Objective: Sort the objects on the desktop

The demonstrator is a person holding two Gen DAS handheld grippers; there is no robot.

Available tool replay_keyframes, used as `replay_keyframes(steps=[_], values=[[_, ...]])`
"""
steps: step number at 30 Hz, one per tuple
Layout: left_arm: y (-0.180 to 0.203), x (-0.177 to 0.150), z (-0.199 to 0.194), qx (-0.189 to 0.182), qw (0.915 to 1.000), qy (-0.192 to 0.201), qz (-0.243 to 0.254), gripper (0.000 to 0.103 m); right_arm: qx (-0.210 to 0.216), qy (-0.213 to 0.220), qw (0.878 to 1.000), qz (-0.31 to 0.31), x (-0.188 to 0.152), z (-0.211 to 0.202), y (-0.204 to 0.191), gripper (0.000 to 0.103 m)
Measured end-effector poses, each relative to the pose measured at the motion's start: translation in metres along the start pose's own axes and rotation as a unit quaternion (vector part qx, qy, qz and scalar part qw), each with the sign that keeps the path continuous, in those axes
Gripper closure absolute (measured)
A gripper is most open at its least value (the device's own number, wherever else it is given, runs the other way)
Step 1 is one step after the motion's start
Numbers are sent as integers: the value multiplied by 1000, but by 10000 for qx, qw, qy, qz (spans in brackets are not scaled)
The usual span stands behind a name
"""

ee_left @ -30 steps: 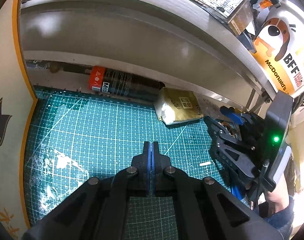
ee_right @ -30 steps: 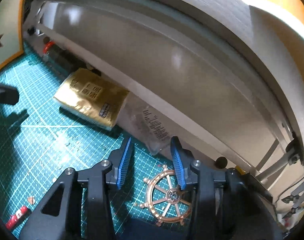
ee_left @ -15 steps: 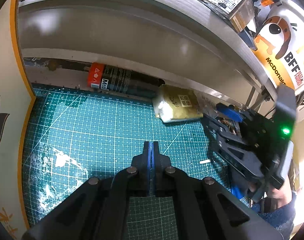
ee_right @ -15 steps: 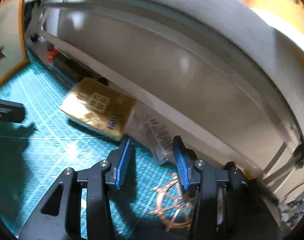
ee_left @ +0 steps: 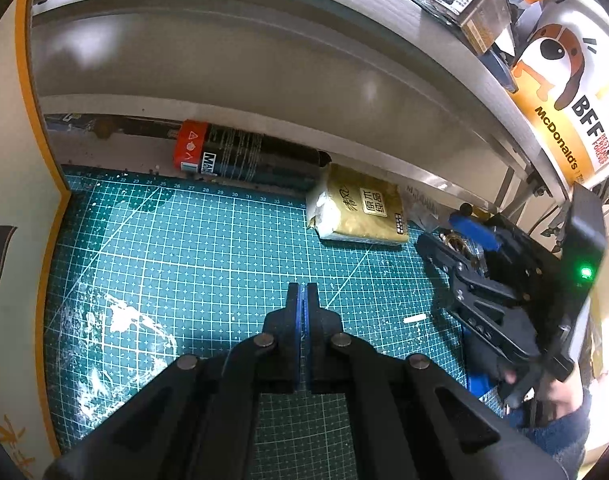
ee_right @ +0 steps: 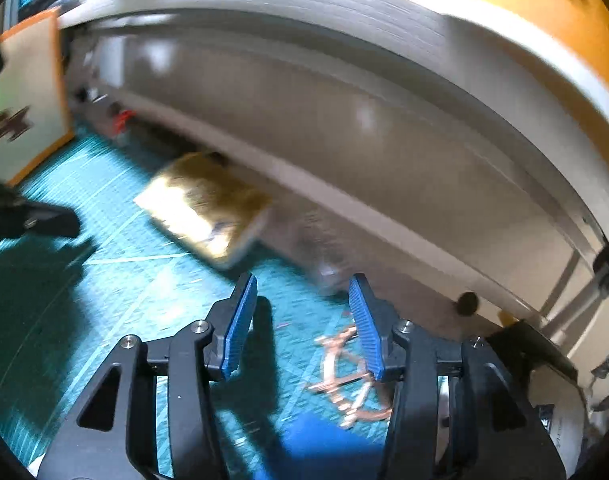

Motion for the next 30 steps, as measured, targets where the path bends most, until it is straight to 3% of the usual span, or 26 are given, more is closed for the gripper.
replay_keyframes(steps=[4,7,9,10,14,15,17,20,23,26,29,30], values=[[1,0,0,10,10000,1,10,102,-333,55,9986,-397,5,6,-2,33],[0,0,0,24,10000,-4,6,102,-297,81,9982,-514,9,8,-4,35],[-1,0,-1,31,10000,-2,1,102,-6,-24,9990,-454,10,6,-6,46],[-1,0,-1,33,10000,1,-9,102,102,-55,9991,-396,10,5,-6,45],[-2,1,-1,46,10000,4,-33,102,978,-331,9946,-86,9,-14,-9,46],[-2,1,-1,36,10000,3,-37,102,1235,-421,9914,-82,8,-21,-11,55],[-1,1,0,28,10000,-13,-31,102,1157,-206,9928,-226,6,-34,-10,54],[0,1,0,19,10000,-18,-20,102,680,56,9974,-231,11,-29,-10,33],[0,1,1,16,10000,-31,-17,102,151,33,9994,-297,22,0,-21,30],[-1,1,2,39,10000,-66,-8,102,214,-104,9992,-329,20,7,-23,38],[-2,0,2,43,10000,-78,-27,102,704,-452,9964,-95,18,1,-23,70],[-2,0,3,46,10000,-80,-24,102,917,-552,9942,-79,16,-4,-26,70]])
Point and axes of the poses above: each gripper's, at about its wrist camera, not at the fingertips, and z roughly the way its jaws point, y to its right, x to its top, the point moved 4 cm from there along z, roughly the way its jaws point, and after that the axes turned 15 degrees about z, right-handed, at the moved point
